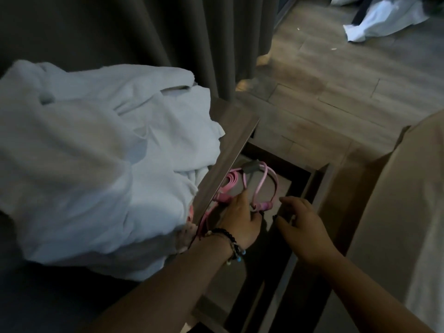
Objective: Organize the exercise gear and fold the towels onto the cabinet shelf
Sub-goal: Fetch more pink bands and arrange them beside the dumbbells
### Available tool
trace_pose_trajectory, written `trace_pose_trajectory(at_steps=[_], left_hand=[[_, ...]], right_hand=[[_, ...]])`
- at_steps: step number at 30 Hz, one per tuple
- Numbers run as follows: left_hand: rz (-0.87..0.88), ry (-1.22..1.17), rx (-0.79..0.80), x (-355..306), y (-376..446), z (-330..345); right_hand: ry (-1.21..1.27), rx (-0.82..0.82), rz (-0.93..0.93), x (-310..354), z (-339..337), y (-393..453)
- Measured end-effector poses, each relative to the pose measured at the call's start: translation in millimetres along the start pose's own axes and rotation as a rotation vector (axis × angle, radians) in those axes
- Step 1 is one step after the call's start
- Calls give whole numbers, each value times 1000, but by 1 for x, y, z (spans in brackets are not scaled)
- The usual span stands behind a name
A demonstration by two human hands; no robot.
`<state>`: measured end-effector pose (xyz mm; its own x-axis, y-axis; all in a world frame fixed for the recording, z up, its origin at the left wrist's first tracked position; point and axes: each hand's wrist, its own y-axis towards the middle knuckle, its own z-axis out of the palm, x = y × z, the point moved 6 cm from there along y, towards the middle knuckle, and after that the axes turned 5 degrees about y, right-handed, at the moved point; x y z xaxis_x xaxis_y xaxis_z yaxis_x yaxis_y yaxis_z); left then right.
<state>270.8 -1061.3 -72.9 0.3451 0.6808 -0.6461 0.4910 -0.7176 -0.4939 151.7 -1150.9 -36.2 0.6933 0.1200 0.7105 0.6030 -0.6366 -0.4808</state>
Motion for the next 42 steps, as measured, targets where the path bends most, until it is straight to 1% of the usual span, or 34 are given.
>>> trace_pose_trajectory(at_steps=[5, 7, 8, 10, 12, 15, 18, 20, 22, 24, 25, 27, 28, 29, 30, 33, 35, 37, 40, 42], left_hand=[[-133, -171, 75, -1, 40, 10], [-182, -240, 96, 2, 42, 17], [-180, -248, 73, 4, 41, 18], [-154, -246, 14, 4, 36, 18], [-112, -182, -55, 1, 28, 13], [-9, -159, -190, -16, 12, -1], [74, -202, -236, -36, -10, -14], [86, -202, -257, -50, -26, -24], [146, -184, -336, -65, -44, -36], [204, -206, -406, -80, -61, -47], [222, -212, -433, -86, -68, -51], [254, -223, -471, -93, -78, -57], [263, -231, -478, -95, -82, -57], [269, -237, -474, -96, -86, -57], [265, -238, -471, -94, -87, -56], [222, -329, -491, -78, -89, -49], [197, -403, -501, -60, -85, -40], [148, -406, -512, -36, -77, -30], [-13, -339, -485, 2, -59, -15], [-48, -148, -465, 24, -42, -6]], right_hand=[[125, -60, 62, -8, -4, 25], [174, -44, 104, -10, -4, 33], [193, -28, 115, -11, -3, 36], [218, 4, 116, -14, -1, 41], [252, 4, 127, -17, -2, 46], [408, 2, 184, -20, -4, 50], [581, 4, 285, -17, -7, 50], [588, -20, 326, -11, -11, 50], [513, -15, 346, -2, -14, 48], [448, 61, 380, 8, -13, 46], [473, 122, 419, 12, -11, 44], [643, 292, 543, 17, -6, 37], [729, 371, 571, 20, -4, 33], [776, 416, 555, 23, -4, 32], [794, 405, 525, 24, -8, 33], [750, 212, 429, 19, -28, 38], [673, 156, 330, 20, -43, 38], [626, 145, 228, 25, -53, 35], [572, 200, 125, 30, -58, 26], [546, 224, 101, 26, -55, 23]])
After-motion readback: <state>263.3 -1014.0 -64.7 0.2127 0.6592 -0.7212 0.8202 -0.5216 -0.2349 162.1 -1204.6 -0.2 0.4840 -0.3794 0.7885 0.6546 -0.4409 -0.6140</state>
